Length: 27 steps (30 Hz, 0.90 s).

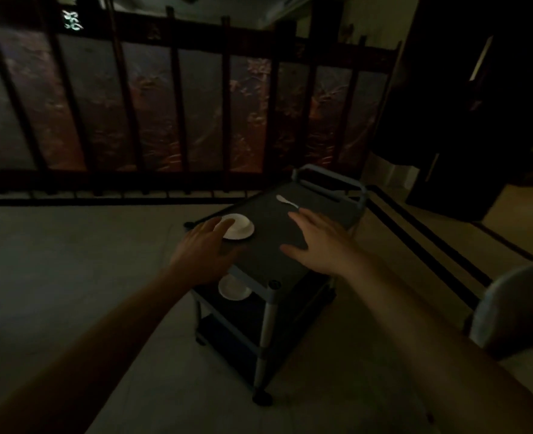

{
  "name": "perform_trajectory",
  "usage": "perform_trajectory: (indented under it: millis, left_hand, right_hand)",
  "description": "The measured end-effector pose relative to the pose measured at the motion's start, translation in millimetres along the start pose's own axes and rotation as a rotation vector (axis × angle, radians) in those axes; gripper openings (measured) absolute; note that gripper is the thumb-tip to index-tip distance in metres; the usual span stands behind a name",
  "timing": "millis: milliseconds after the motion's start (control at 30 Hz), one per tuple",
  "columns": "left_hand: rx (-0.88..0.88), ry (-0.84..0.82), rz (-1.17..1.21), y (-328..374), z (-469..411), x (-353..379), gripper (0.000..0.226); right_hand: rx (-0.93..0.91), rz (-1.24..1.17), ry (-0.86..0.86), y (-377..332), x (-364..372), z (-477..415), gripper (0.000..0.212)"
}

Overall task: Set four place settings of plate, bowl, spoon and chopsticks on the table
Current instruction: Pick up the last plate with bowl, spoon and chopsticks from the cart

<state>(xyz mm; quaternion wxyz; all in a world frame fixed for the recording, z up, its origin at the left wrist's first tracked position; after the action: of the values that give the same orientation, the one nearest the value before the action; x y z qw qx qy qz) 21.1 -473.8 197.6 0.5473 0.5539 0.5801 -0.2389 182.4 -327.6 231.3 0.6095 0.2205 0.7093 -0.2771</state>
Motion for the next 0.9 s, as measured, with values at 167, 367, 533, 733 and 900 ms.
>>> perform_trajectory:
  millis: [167,367,533,733,900]
  left_hand:
    - [-0.12,0.017,-0.037,-27.5,-57.5,38.2,0.072]
    - [-0.317,0.125,-0.044,-43.7,-118.5,80.5,0.066]
    - [-0.435,0.148,-0.023,-61.5,-152.3,117.2,0.061]
    - [-0.607,0.172,0.023,-100.5,-191.4,158.3,0.06]
    - [-0.777,0.195,0.14,-153.2,-224.7,194.6,0.064]
  right_hand:
    - [-0.062,-0.082,-0.005,36.9,36.3,-90.9,0.082]
    - [-0.129,-0.275,0.023,86.0,61.7,-184.0,0.072]
    - [-0.157,-0.308,-0.068,106.6,99.3,-255.4,0.07]
    - [-0.21,-0.298,-0.221,98.4,154.8,-330.2,0.07]
    - [-0.229,-0.293,-0.369,88.3,204.8,-391.0,0.071]
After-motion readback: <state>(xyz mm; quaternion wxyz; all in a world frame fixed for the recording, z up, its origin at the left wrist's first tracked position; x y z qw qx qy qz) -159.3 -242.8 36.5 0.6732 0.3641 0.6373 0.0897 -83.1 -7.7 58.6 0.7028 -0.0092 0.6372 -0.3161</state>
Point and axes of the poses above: each hand's wrist, its own z-axis away from the middle knuckle, its own x-axis out of the palm, y = z × x, the point moved 9 cm from there along -z, towards the middle knuckle, and after that the axes turned 11 degrees about x, right-handed, at the moved point
